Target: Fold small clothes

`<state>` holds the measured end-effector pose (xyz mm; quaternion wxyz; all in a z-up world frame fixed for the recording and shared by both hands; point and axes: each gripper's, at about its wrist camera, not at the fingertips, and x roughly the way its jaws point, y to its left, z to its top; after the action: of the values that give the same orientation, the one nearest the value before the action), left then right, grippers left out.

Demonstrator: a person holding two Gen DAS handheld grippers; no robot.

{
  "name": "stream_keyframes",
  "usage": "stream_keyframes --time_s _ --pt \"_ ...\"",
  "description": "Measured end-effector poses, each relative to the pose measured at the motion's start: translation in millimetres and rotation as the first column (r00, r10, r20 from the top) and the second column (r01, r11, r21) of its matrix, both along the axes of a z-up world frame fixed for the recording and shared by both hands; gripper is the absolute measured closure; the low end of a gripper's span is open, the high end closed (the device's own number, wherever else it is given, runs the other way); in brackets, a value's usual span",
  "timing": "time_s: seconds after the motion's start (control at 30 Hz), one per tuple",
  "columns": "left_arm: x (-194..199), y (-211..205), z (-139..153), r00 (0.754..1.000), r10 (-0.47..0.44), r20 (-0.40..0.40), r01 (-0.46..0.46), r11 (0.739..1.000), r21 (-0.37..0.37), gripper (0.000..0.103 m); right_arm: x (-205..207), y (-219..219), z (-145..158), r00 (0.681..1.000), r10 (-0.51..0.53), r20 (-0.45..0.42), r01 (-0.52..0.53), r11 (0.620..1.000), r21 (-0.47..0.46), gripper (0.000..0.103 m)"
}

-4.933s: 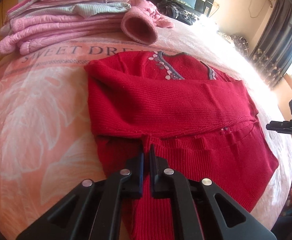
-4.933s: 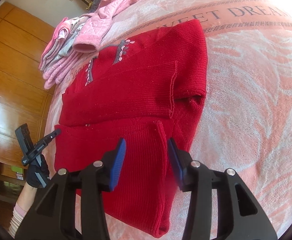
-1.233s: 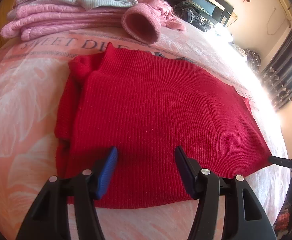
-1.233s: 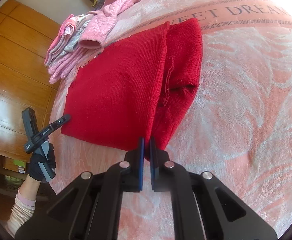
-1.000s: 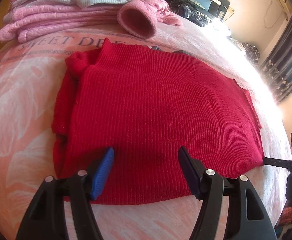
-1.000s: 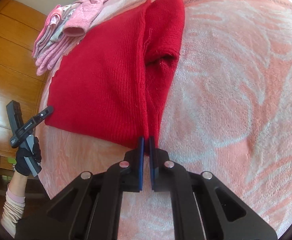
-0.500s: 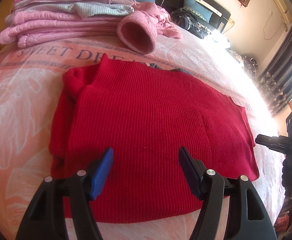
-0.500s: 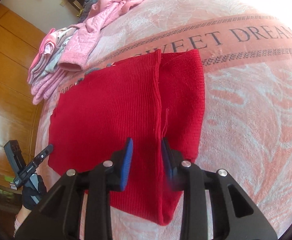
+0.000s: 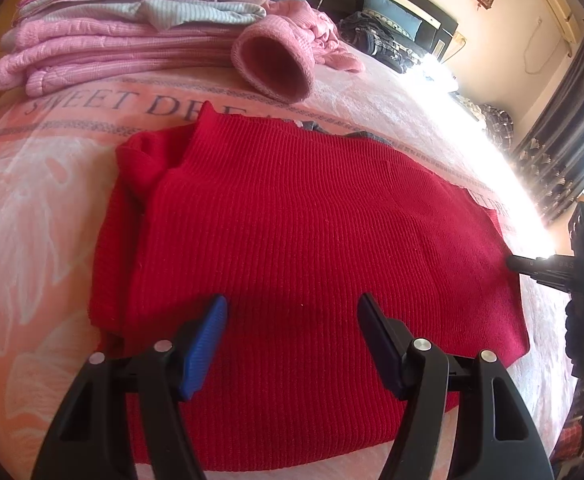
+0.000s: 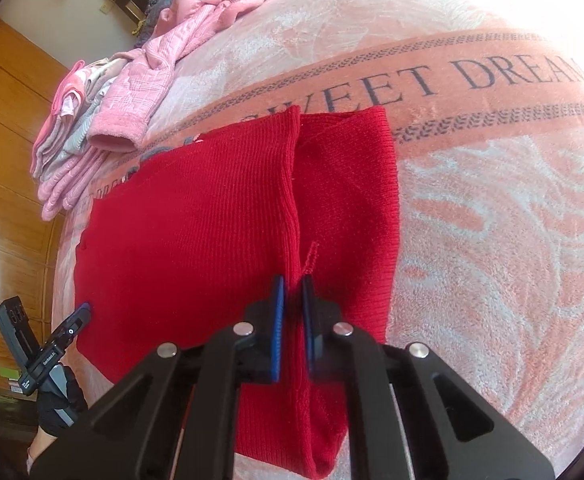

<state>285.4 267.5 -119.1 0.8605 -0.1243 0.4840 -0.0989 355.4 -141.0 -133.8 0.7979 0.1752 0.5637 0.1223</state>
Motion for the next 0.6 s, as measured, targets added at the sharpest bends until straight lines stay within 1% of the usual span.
stream_keyframes --time_s 0.13,0.2,0.3,0.33,0.4,0.47,0.53,0.6 --pt "0 -4 -2 1.0 -0.01 0.005 0.01 1.0 0.012 0.03 -1 -2 -16 1.0 0.0 -0.024 0.001 1.0 0.012 0.097" --pt "0 -6 -2 1.0 -0.013 0.008 0.013 1.0 0.02 0.028 -2 -1 -13 1.0 0.007 -0.019 -0.006 1.0 0.017 0.096" --pt "0 -6 -2 1.0 -0.013 0.008 0.013 1.0 0.017 0.027 -7 -2 -1 1.0 0.021 0.0 -0.021 1.0 0.016 0.08" --pt "0 -6 -1 1.0 -0.011 0.007 0.01 1.0 0.009 0.027 -10 -3 4 1.0 0.03 0.01 -0.03 0.999 0.013 0.073" --pt "0 -4 0 1.0 -0.005 0.001 0.005 1.0 -0.006 0.027 -16 -7 11 0.999 0.041 0.02 -0.041 0.999 -0.009 0.067" --pt "0 -2 2 1.0 -0.001 0.0 0.001 1.0 -0.01 0.027 -23 -15 13 0.999 0.046 0.01 -0.045 0.999 -0.007 0.049" --pt "0 -1 5 1.0 0.001 0.005 -0.001 1.0 -0.011 0.027 -28 -22 8 0.998 0.056 -0.019 -0.056 0.998 -0.014 0.046" --pt "1 1 6 1.0 0.003 0.007 -0.003 1.0 -0.012 0.027 -32 -27 2 0.997 0.062 -0.036 -0.062 0.998 -0.003 0.045"
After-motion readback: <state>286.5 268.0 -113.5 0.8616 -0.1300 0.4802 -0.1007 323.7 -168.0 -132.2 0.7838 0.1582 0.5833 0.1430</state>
